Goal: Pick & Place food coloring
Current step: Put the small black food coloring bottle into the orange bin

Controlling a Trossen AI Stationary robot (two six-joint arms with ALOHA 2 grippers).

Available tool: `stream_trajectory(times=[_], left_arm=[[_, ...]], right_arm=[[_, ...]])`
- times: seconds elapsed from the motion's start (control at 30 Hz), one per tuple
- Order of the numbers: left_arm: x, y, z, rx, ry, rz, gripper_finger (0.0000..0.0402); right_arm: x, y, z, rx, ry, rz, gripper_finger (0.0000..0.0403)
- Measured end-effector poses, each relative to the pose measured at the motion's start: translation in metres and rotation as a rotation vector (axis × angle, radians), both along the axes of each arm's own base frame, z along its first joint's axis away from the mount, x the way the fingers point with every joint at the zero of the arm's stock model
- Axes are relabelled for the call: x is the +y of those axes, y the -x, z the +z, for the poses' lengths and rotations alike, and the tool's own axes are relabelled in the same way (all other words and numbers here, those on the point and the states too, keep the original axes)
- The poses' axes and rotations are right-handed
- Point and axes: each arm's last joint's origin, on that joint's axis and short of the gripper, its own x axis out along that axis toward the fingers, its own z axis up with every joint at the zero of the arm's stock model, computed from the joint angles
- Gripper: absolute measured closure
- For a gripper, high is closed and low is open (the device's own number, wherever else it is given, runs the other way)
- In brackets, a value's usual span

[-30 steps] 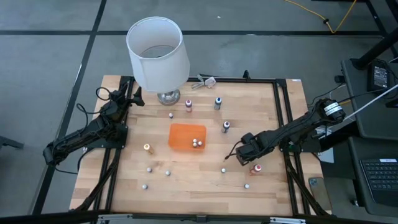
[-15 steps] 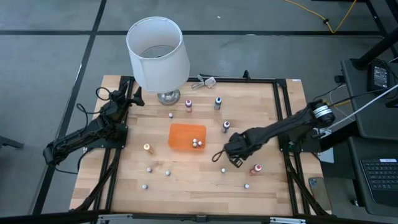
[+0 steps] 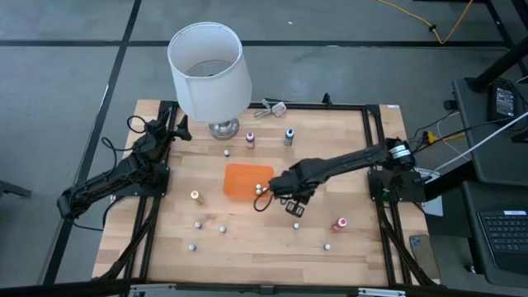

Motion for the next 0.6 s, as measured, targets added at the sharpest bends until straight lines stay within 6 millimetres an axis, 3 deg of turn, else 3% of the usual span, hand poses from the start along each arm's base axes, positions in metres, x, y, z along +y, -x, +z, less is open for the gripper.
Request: stream_trajectory(times=[0.33,0.6], left_arm=[[0.000,0.000,0.000,0.000,0.000,0.000,0.0010],[0.000,0.000,0.000,0.000,0.000,0.000,0.0010]], right_arm=[[-0.018,-0.045,0.032,-0.118,0.041,0.064,0.0336],[-0.029,-0.077,0.031,-0.177,0.064,0.092,0.0336]])
